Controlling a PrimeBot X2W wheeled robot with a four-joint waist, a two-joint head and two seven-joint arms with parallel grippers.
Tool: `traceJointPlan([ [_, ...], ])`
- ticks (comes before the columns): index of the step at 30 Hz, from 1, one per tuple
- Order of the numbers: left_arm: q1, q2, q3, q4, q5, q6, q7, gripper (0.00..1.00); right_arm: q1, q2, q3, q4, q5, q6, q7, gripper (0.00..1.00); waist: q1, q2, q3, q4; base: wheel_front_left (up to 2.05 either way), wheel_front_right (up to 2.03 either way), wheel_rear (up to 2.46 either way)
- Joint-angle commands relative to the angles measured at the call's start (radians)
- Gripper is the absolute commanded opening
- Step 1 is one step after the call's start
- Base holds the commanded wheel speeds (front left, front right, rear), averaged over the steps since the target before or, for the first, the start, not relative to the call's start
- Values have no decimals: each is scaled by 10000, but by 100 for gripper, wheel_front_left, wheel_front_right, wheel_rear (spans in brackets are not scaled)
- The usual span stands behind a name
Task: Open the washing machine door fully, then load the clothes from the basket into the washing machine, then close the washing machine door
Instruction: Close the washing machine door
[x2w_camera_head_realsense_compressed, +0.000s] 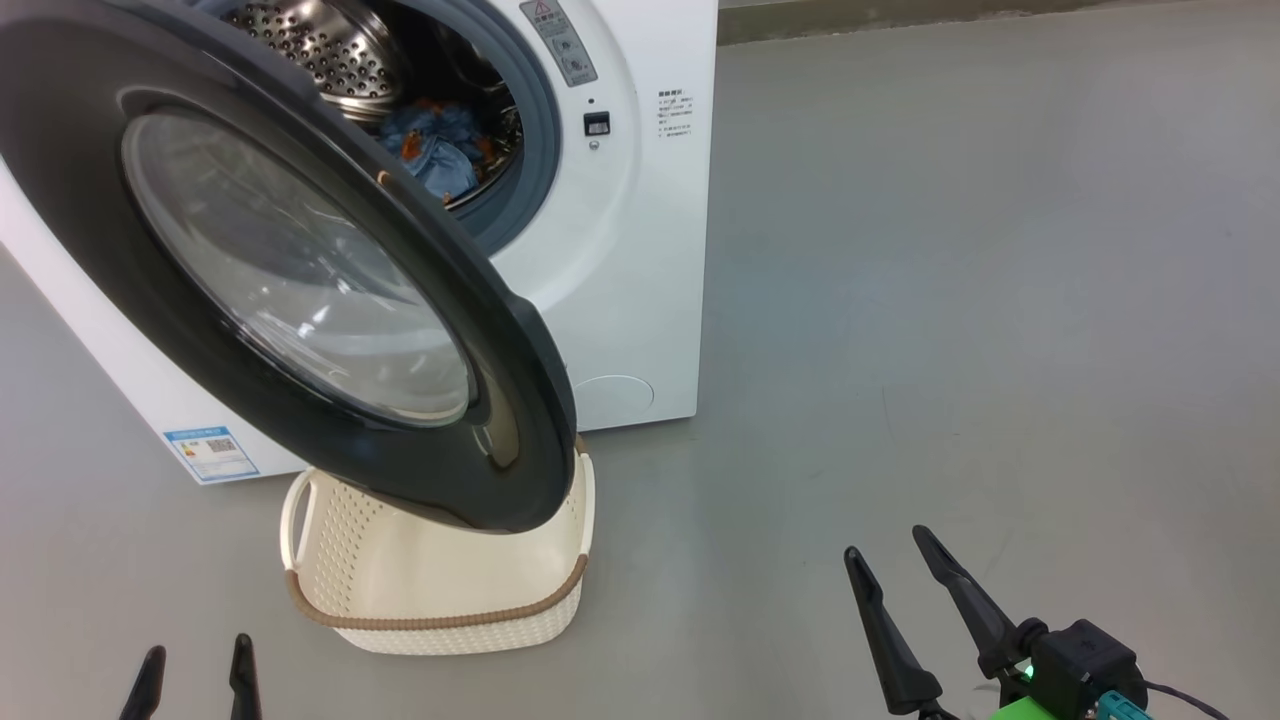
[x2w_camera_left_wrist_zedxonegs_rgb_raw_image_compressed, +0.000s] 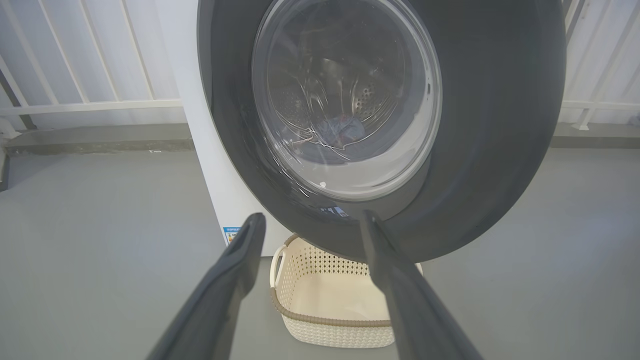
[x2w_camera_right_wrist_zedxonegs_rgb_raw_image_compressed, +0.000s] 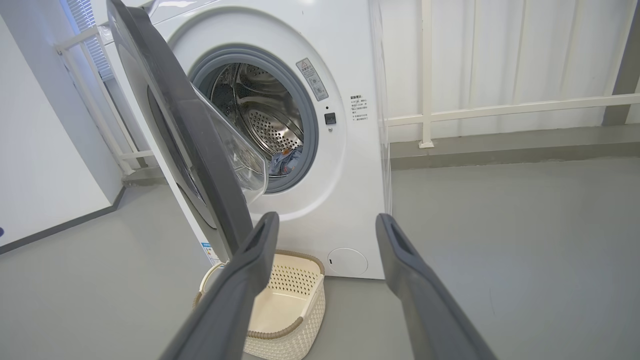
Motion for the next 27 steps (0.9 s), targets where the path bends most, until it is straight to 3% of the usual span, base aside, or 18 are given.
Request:
traceJointPlan([
  [1,-249,50,403,-183,126,-59,-64,100,-55,37,169,-221,-6,16,-120,100,0,0,-3,3,0,0,0],
  [27,-309,-332,761,-162,312,-370,-65,100,-70,38,155,-177,77,16,-120,100,0,0,-10,41,0,0,0],
])
